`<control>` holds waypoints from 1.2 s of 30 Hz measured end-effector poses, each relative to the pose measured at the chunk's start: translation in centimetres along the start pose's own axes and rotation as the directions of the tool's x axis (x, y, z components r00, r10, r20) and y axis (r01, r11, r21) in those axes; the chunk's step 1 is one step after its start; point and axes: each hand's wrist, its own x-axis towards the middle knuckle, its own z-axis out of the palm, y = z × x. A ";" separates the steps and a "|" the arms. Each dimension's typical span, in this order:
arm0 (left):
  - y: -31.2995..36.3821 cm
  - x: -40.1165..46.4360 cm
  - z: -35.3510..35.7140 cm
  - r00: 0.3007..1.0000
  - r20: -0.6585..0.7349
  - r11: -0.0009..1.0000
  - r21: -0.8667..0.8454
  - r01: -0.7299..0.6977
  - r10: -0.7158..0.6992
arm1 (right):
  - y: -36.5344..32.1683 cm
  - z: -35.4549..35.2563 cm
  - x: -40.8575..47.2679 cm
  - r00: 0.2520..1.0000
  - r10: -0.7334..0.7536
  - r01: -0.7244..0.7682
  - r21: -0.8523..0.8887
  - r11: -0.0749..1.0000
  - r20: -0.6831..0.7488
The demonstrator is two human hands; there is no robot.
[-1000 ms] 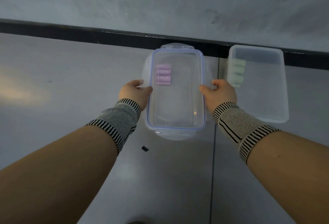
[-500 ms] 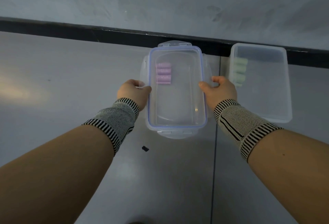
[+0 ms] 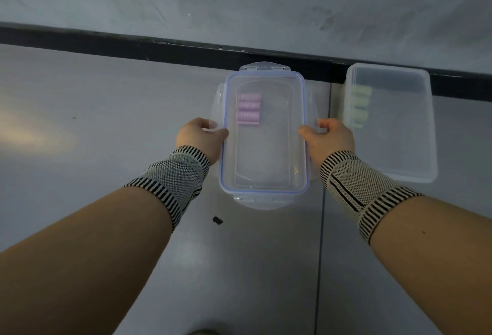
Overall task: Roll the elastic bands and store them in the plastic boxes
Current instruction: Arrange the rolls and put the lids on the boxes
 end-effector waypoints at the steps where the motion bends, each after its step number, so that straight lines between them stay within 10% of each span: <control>1: 0.1 0.1 0.0 1.000 0.002 1.000 0.003 0.008 -0.008 | 0.0 0.1 0.0 1.000 0.003 -0.003 0.006 1.000 -0.004; 6: 0.4 0.0 0.0 1.000 0.002 1.000 0.013 0.011 -0.011 | 0.1 0.4 0.0 1.000 0.004 -0.004 0.042 0.999 -0.003; 11: 0.0 -1.4 1.3 0.962 -0.025 0.865 0.444 -0.233 0.272 | 0.2 0.7 -0.3 0.999 0.006 -0.007 -0.023 1.000 -0.053; 19: 2.1 -0.6 0.7 0.987 0.095 0.980 -0.140 0.142 -0.130 | 0.4 2.1 -0.8 1.000 0.004 -0.004 -0.016 1.000 -0.011; 31: 0.6 -0.8 1.4 0.999 0.040 0.995 -0.102 -0.018 0.023 | -0.8 1.4 -0.3 0.996 0.068 -0.075 0.111 0.991 0.062; 36: 0.7 -0.9 1.0 0.955 0.024 0.871 0.403 -0.281 0.297 | -0.9 2.0 0.5 0.999 -0.021 0.025 -0.136 0.990 0.032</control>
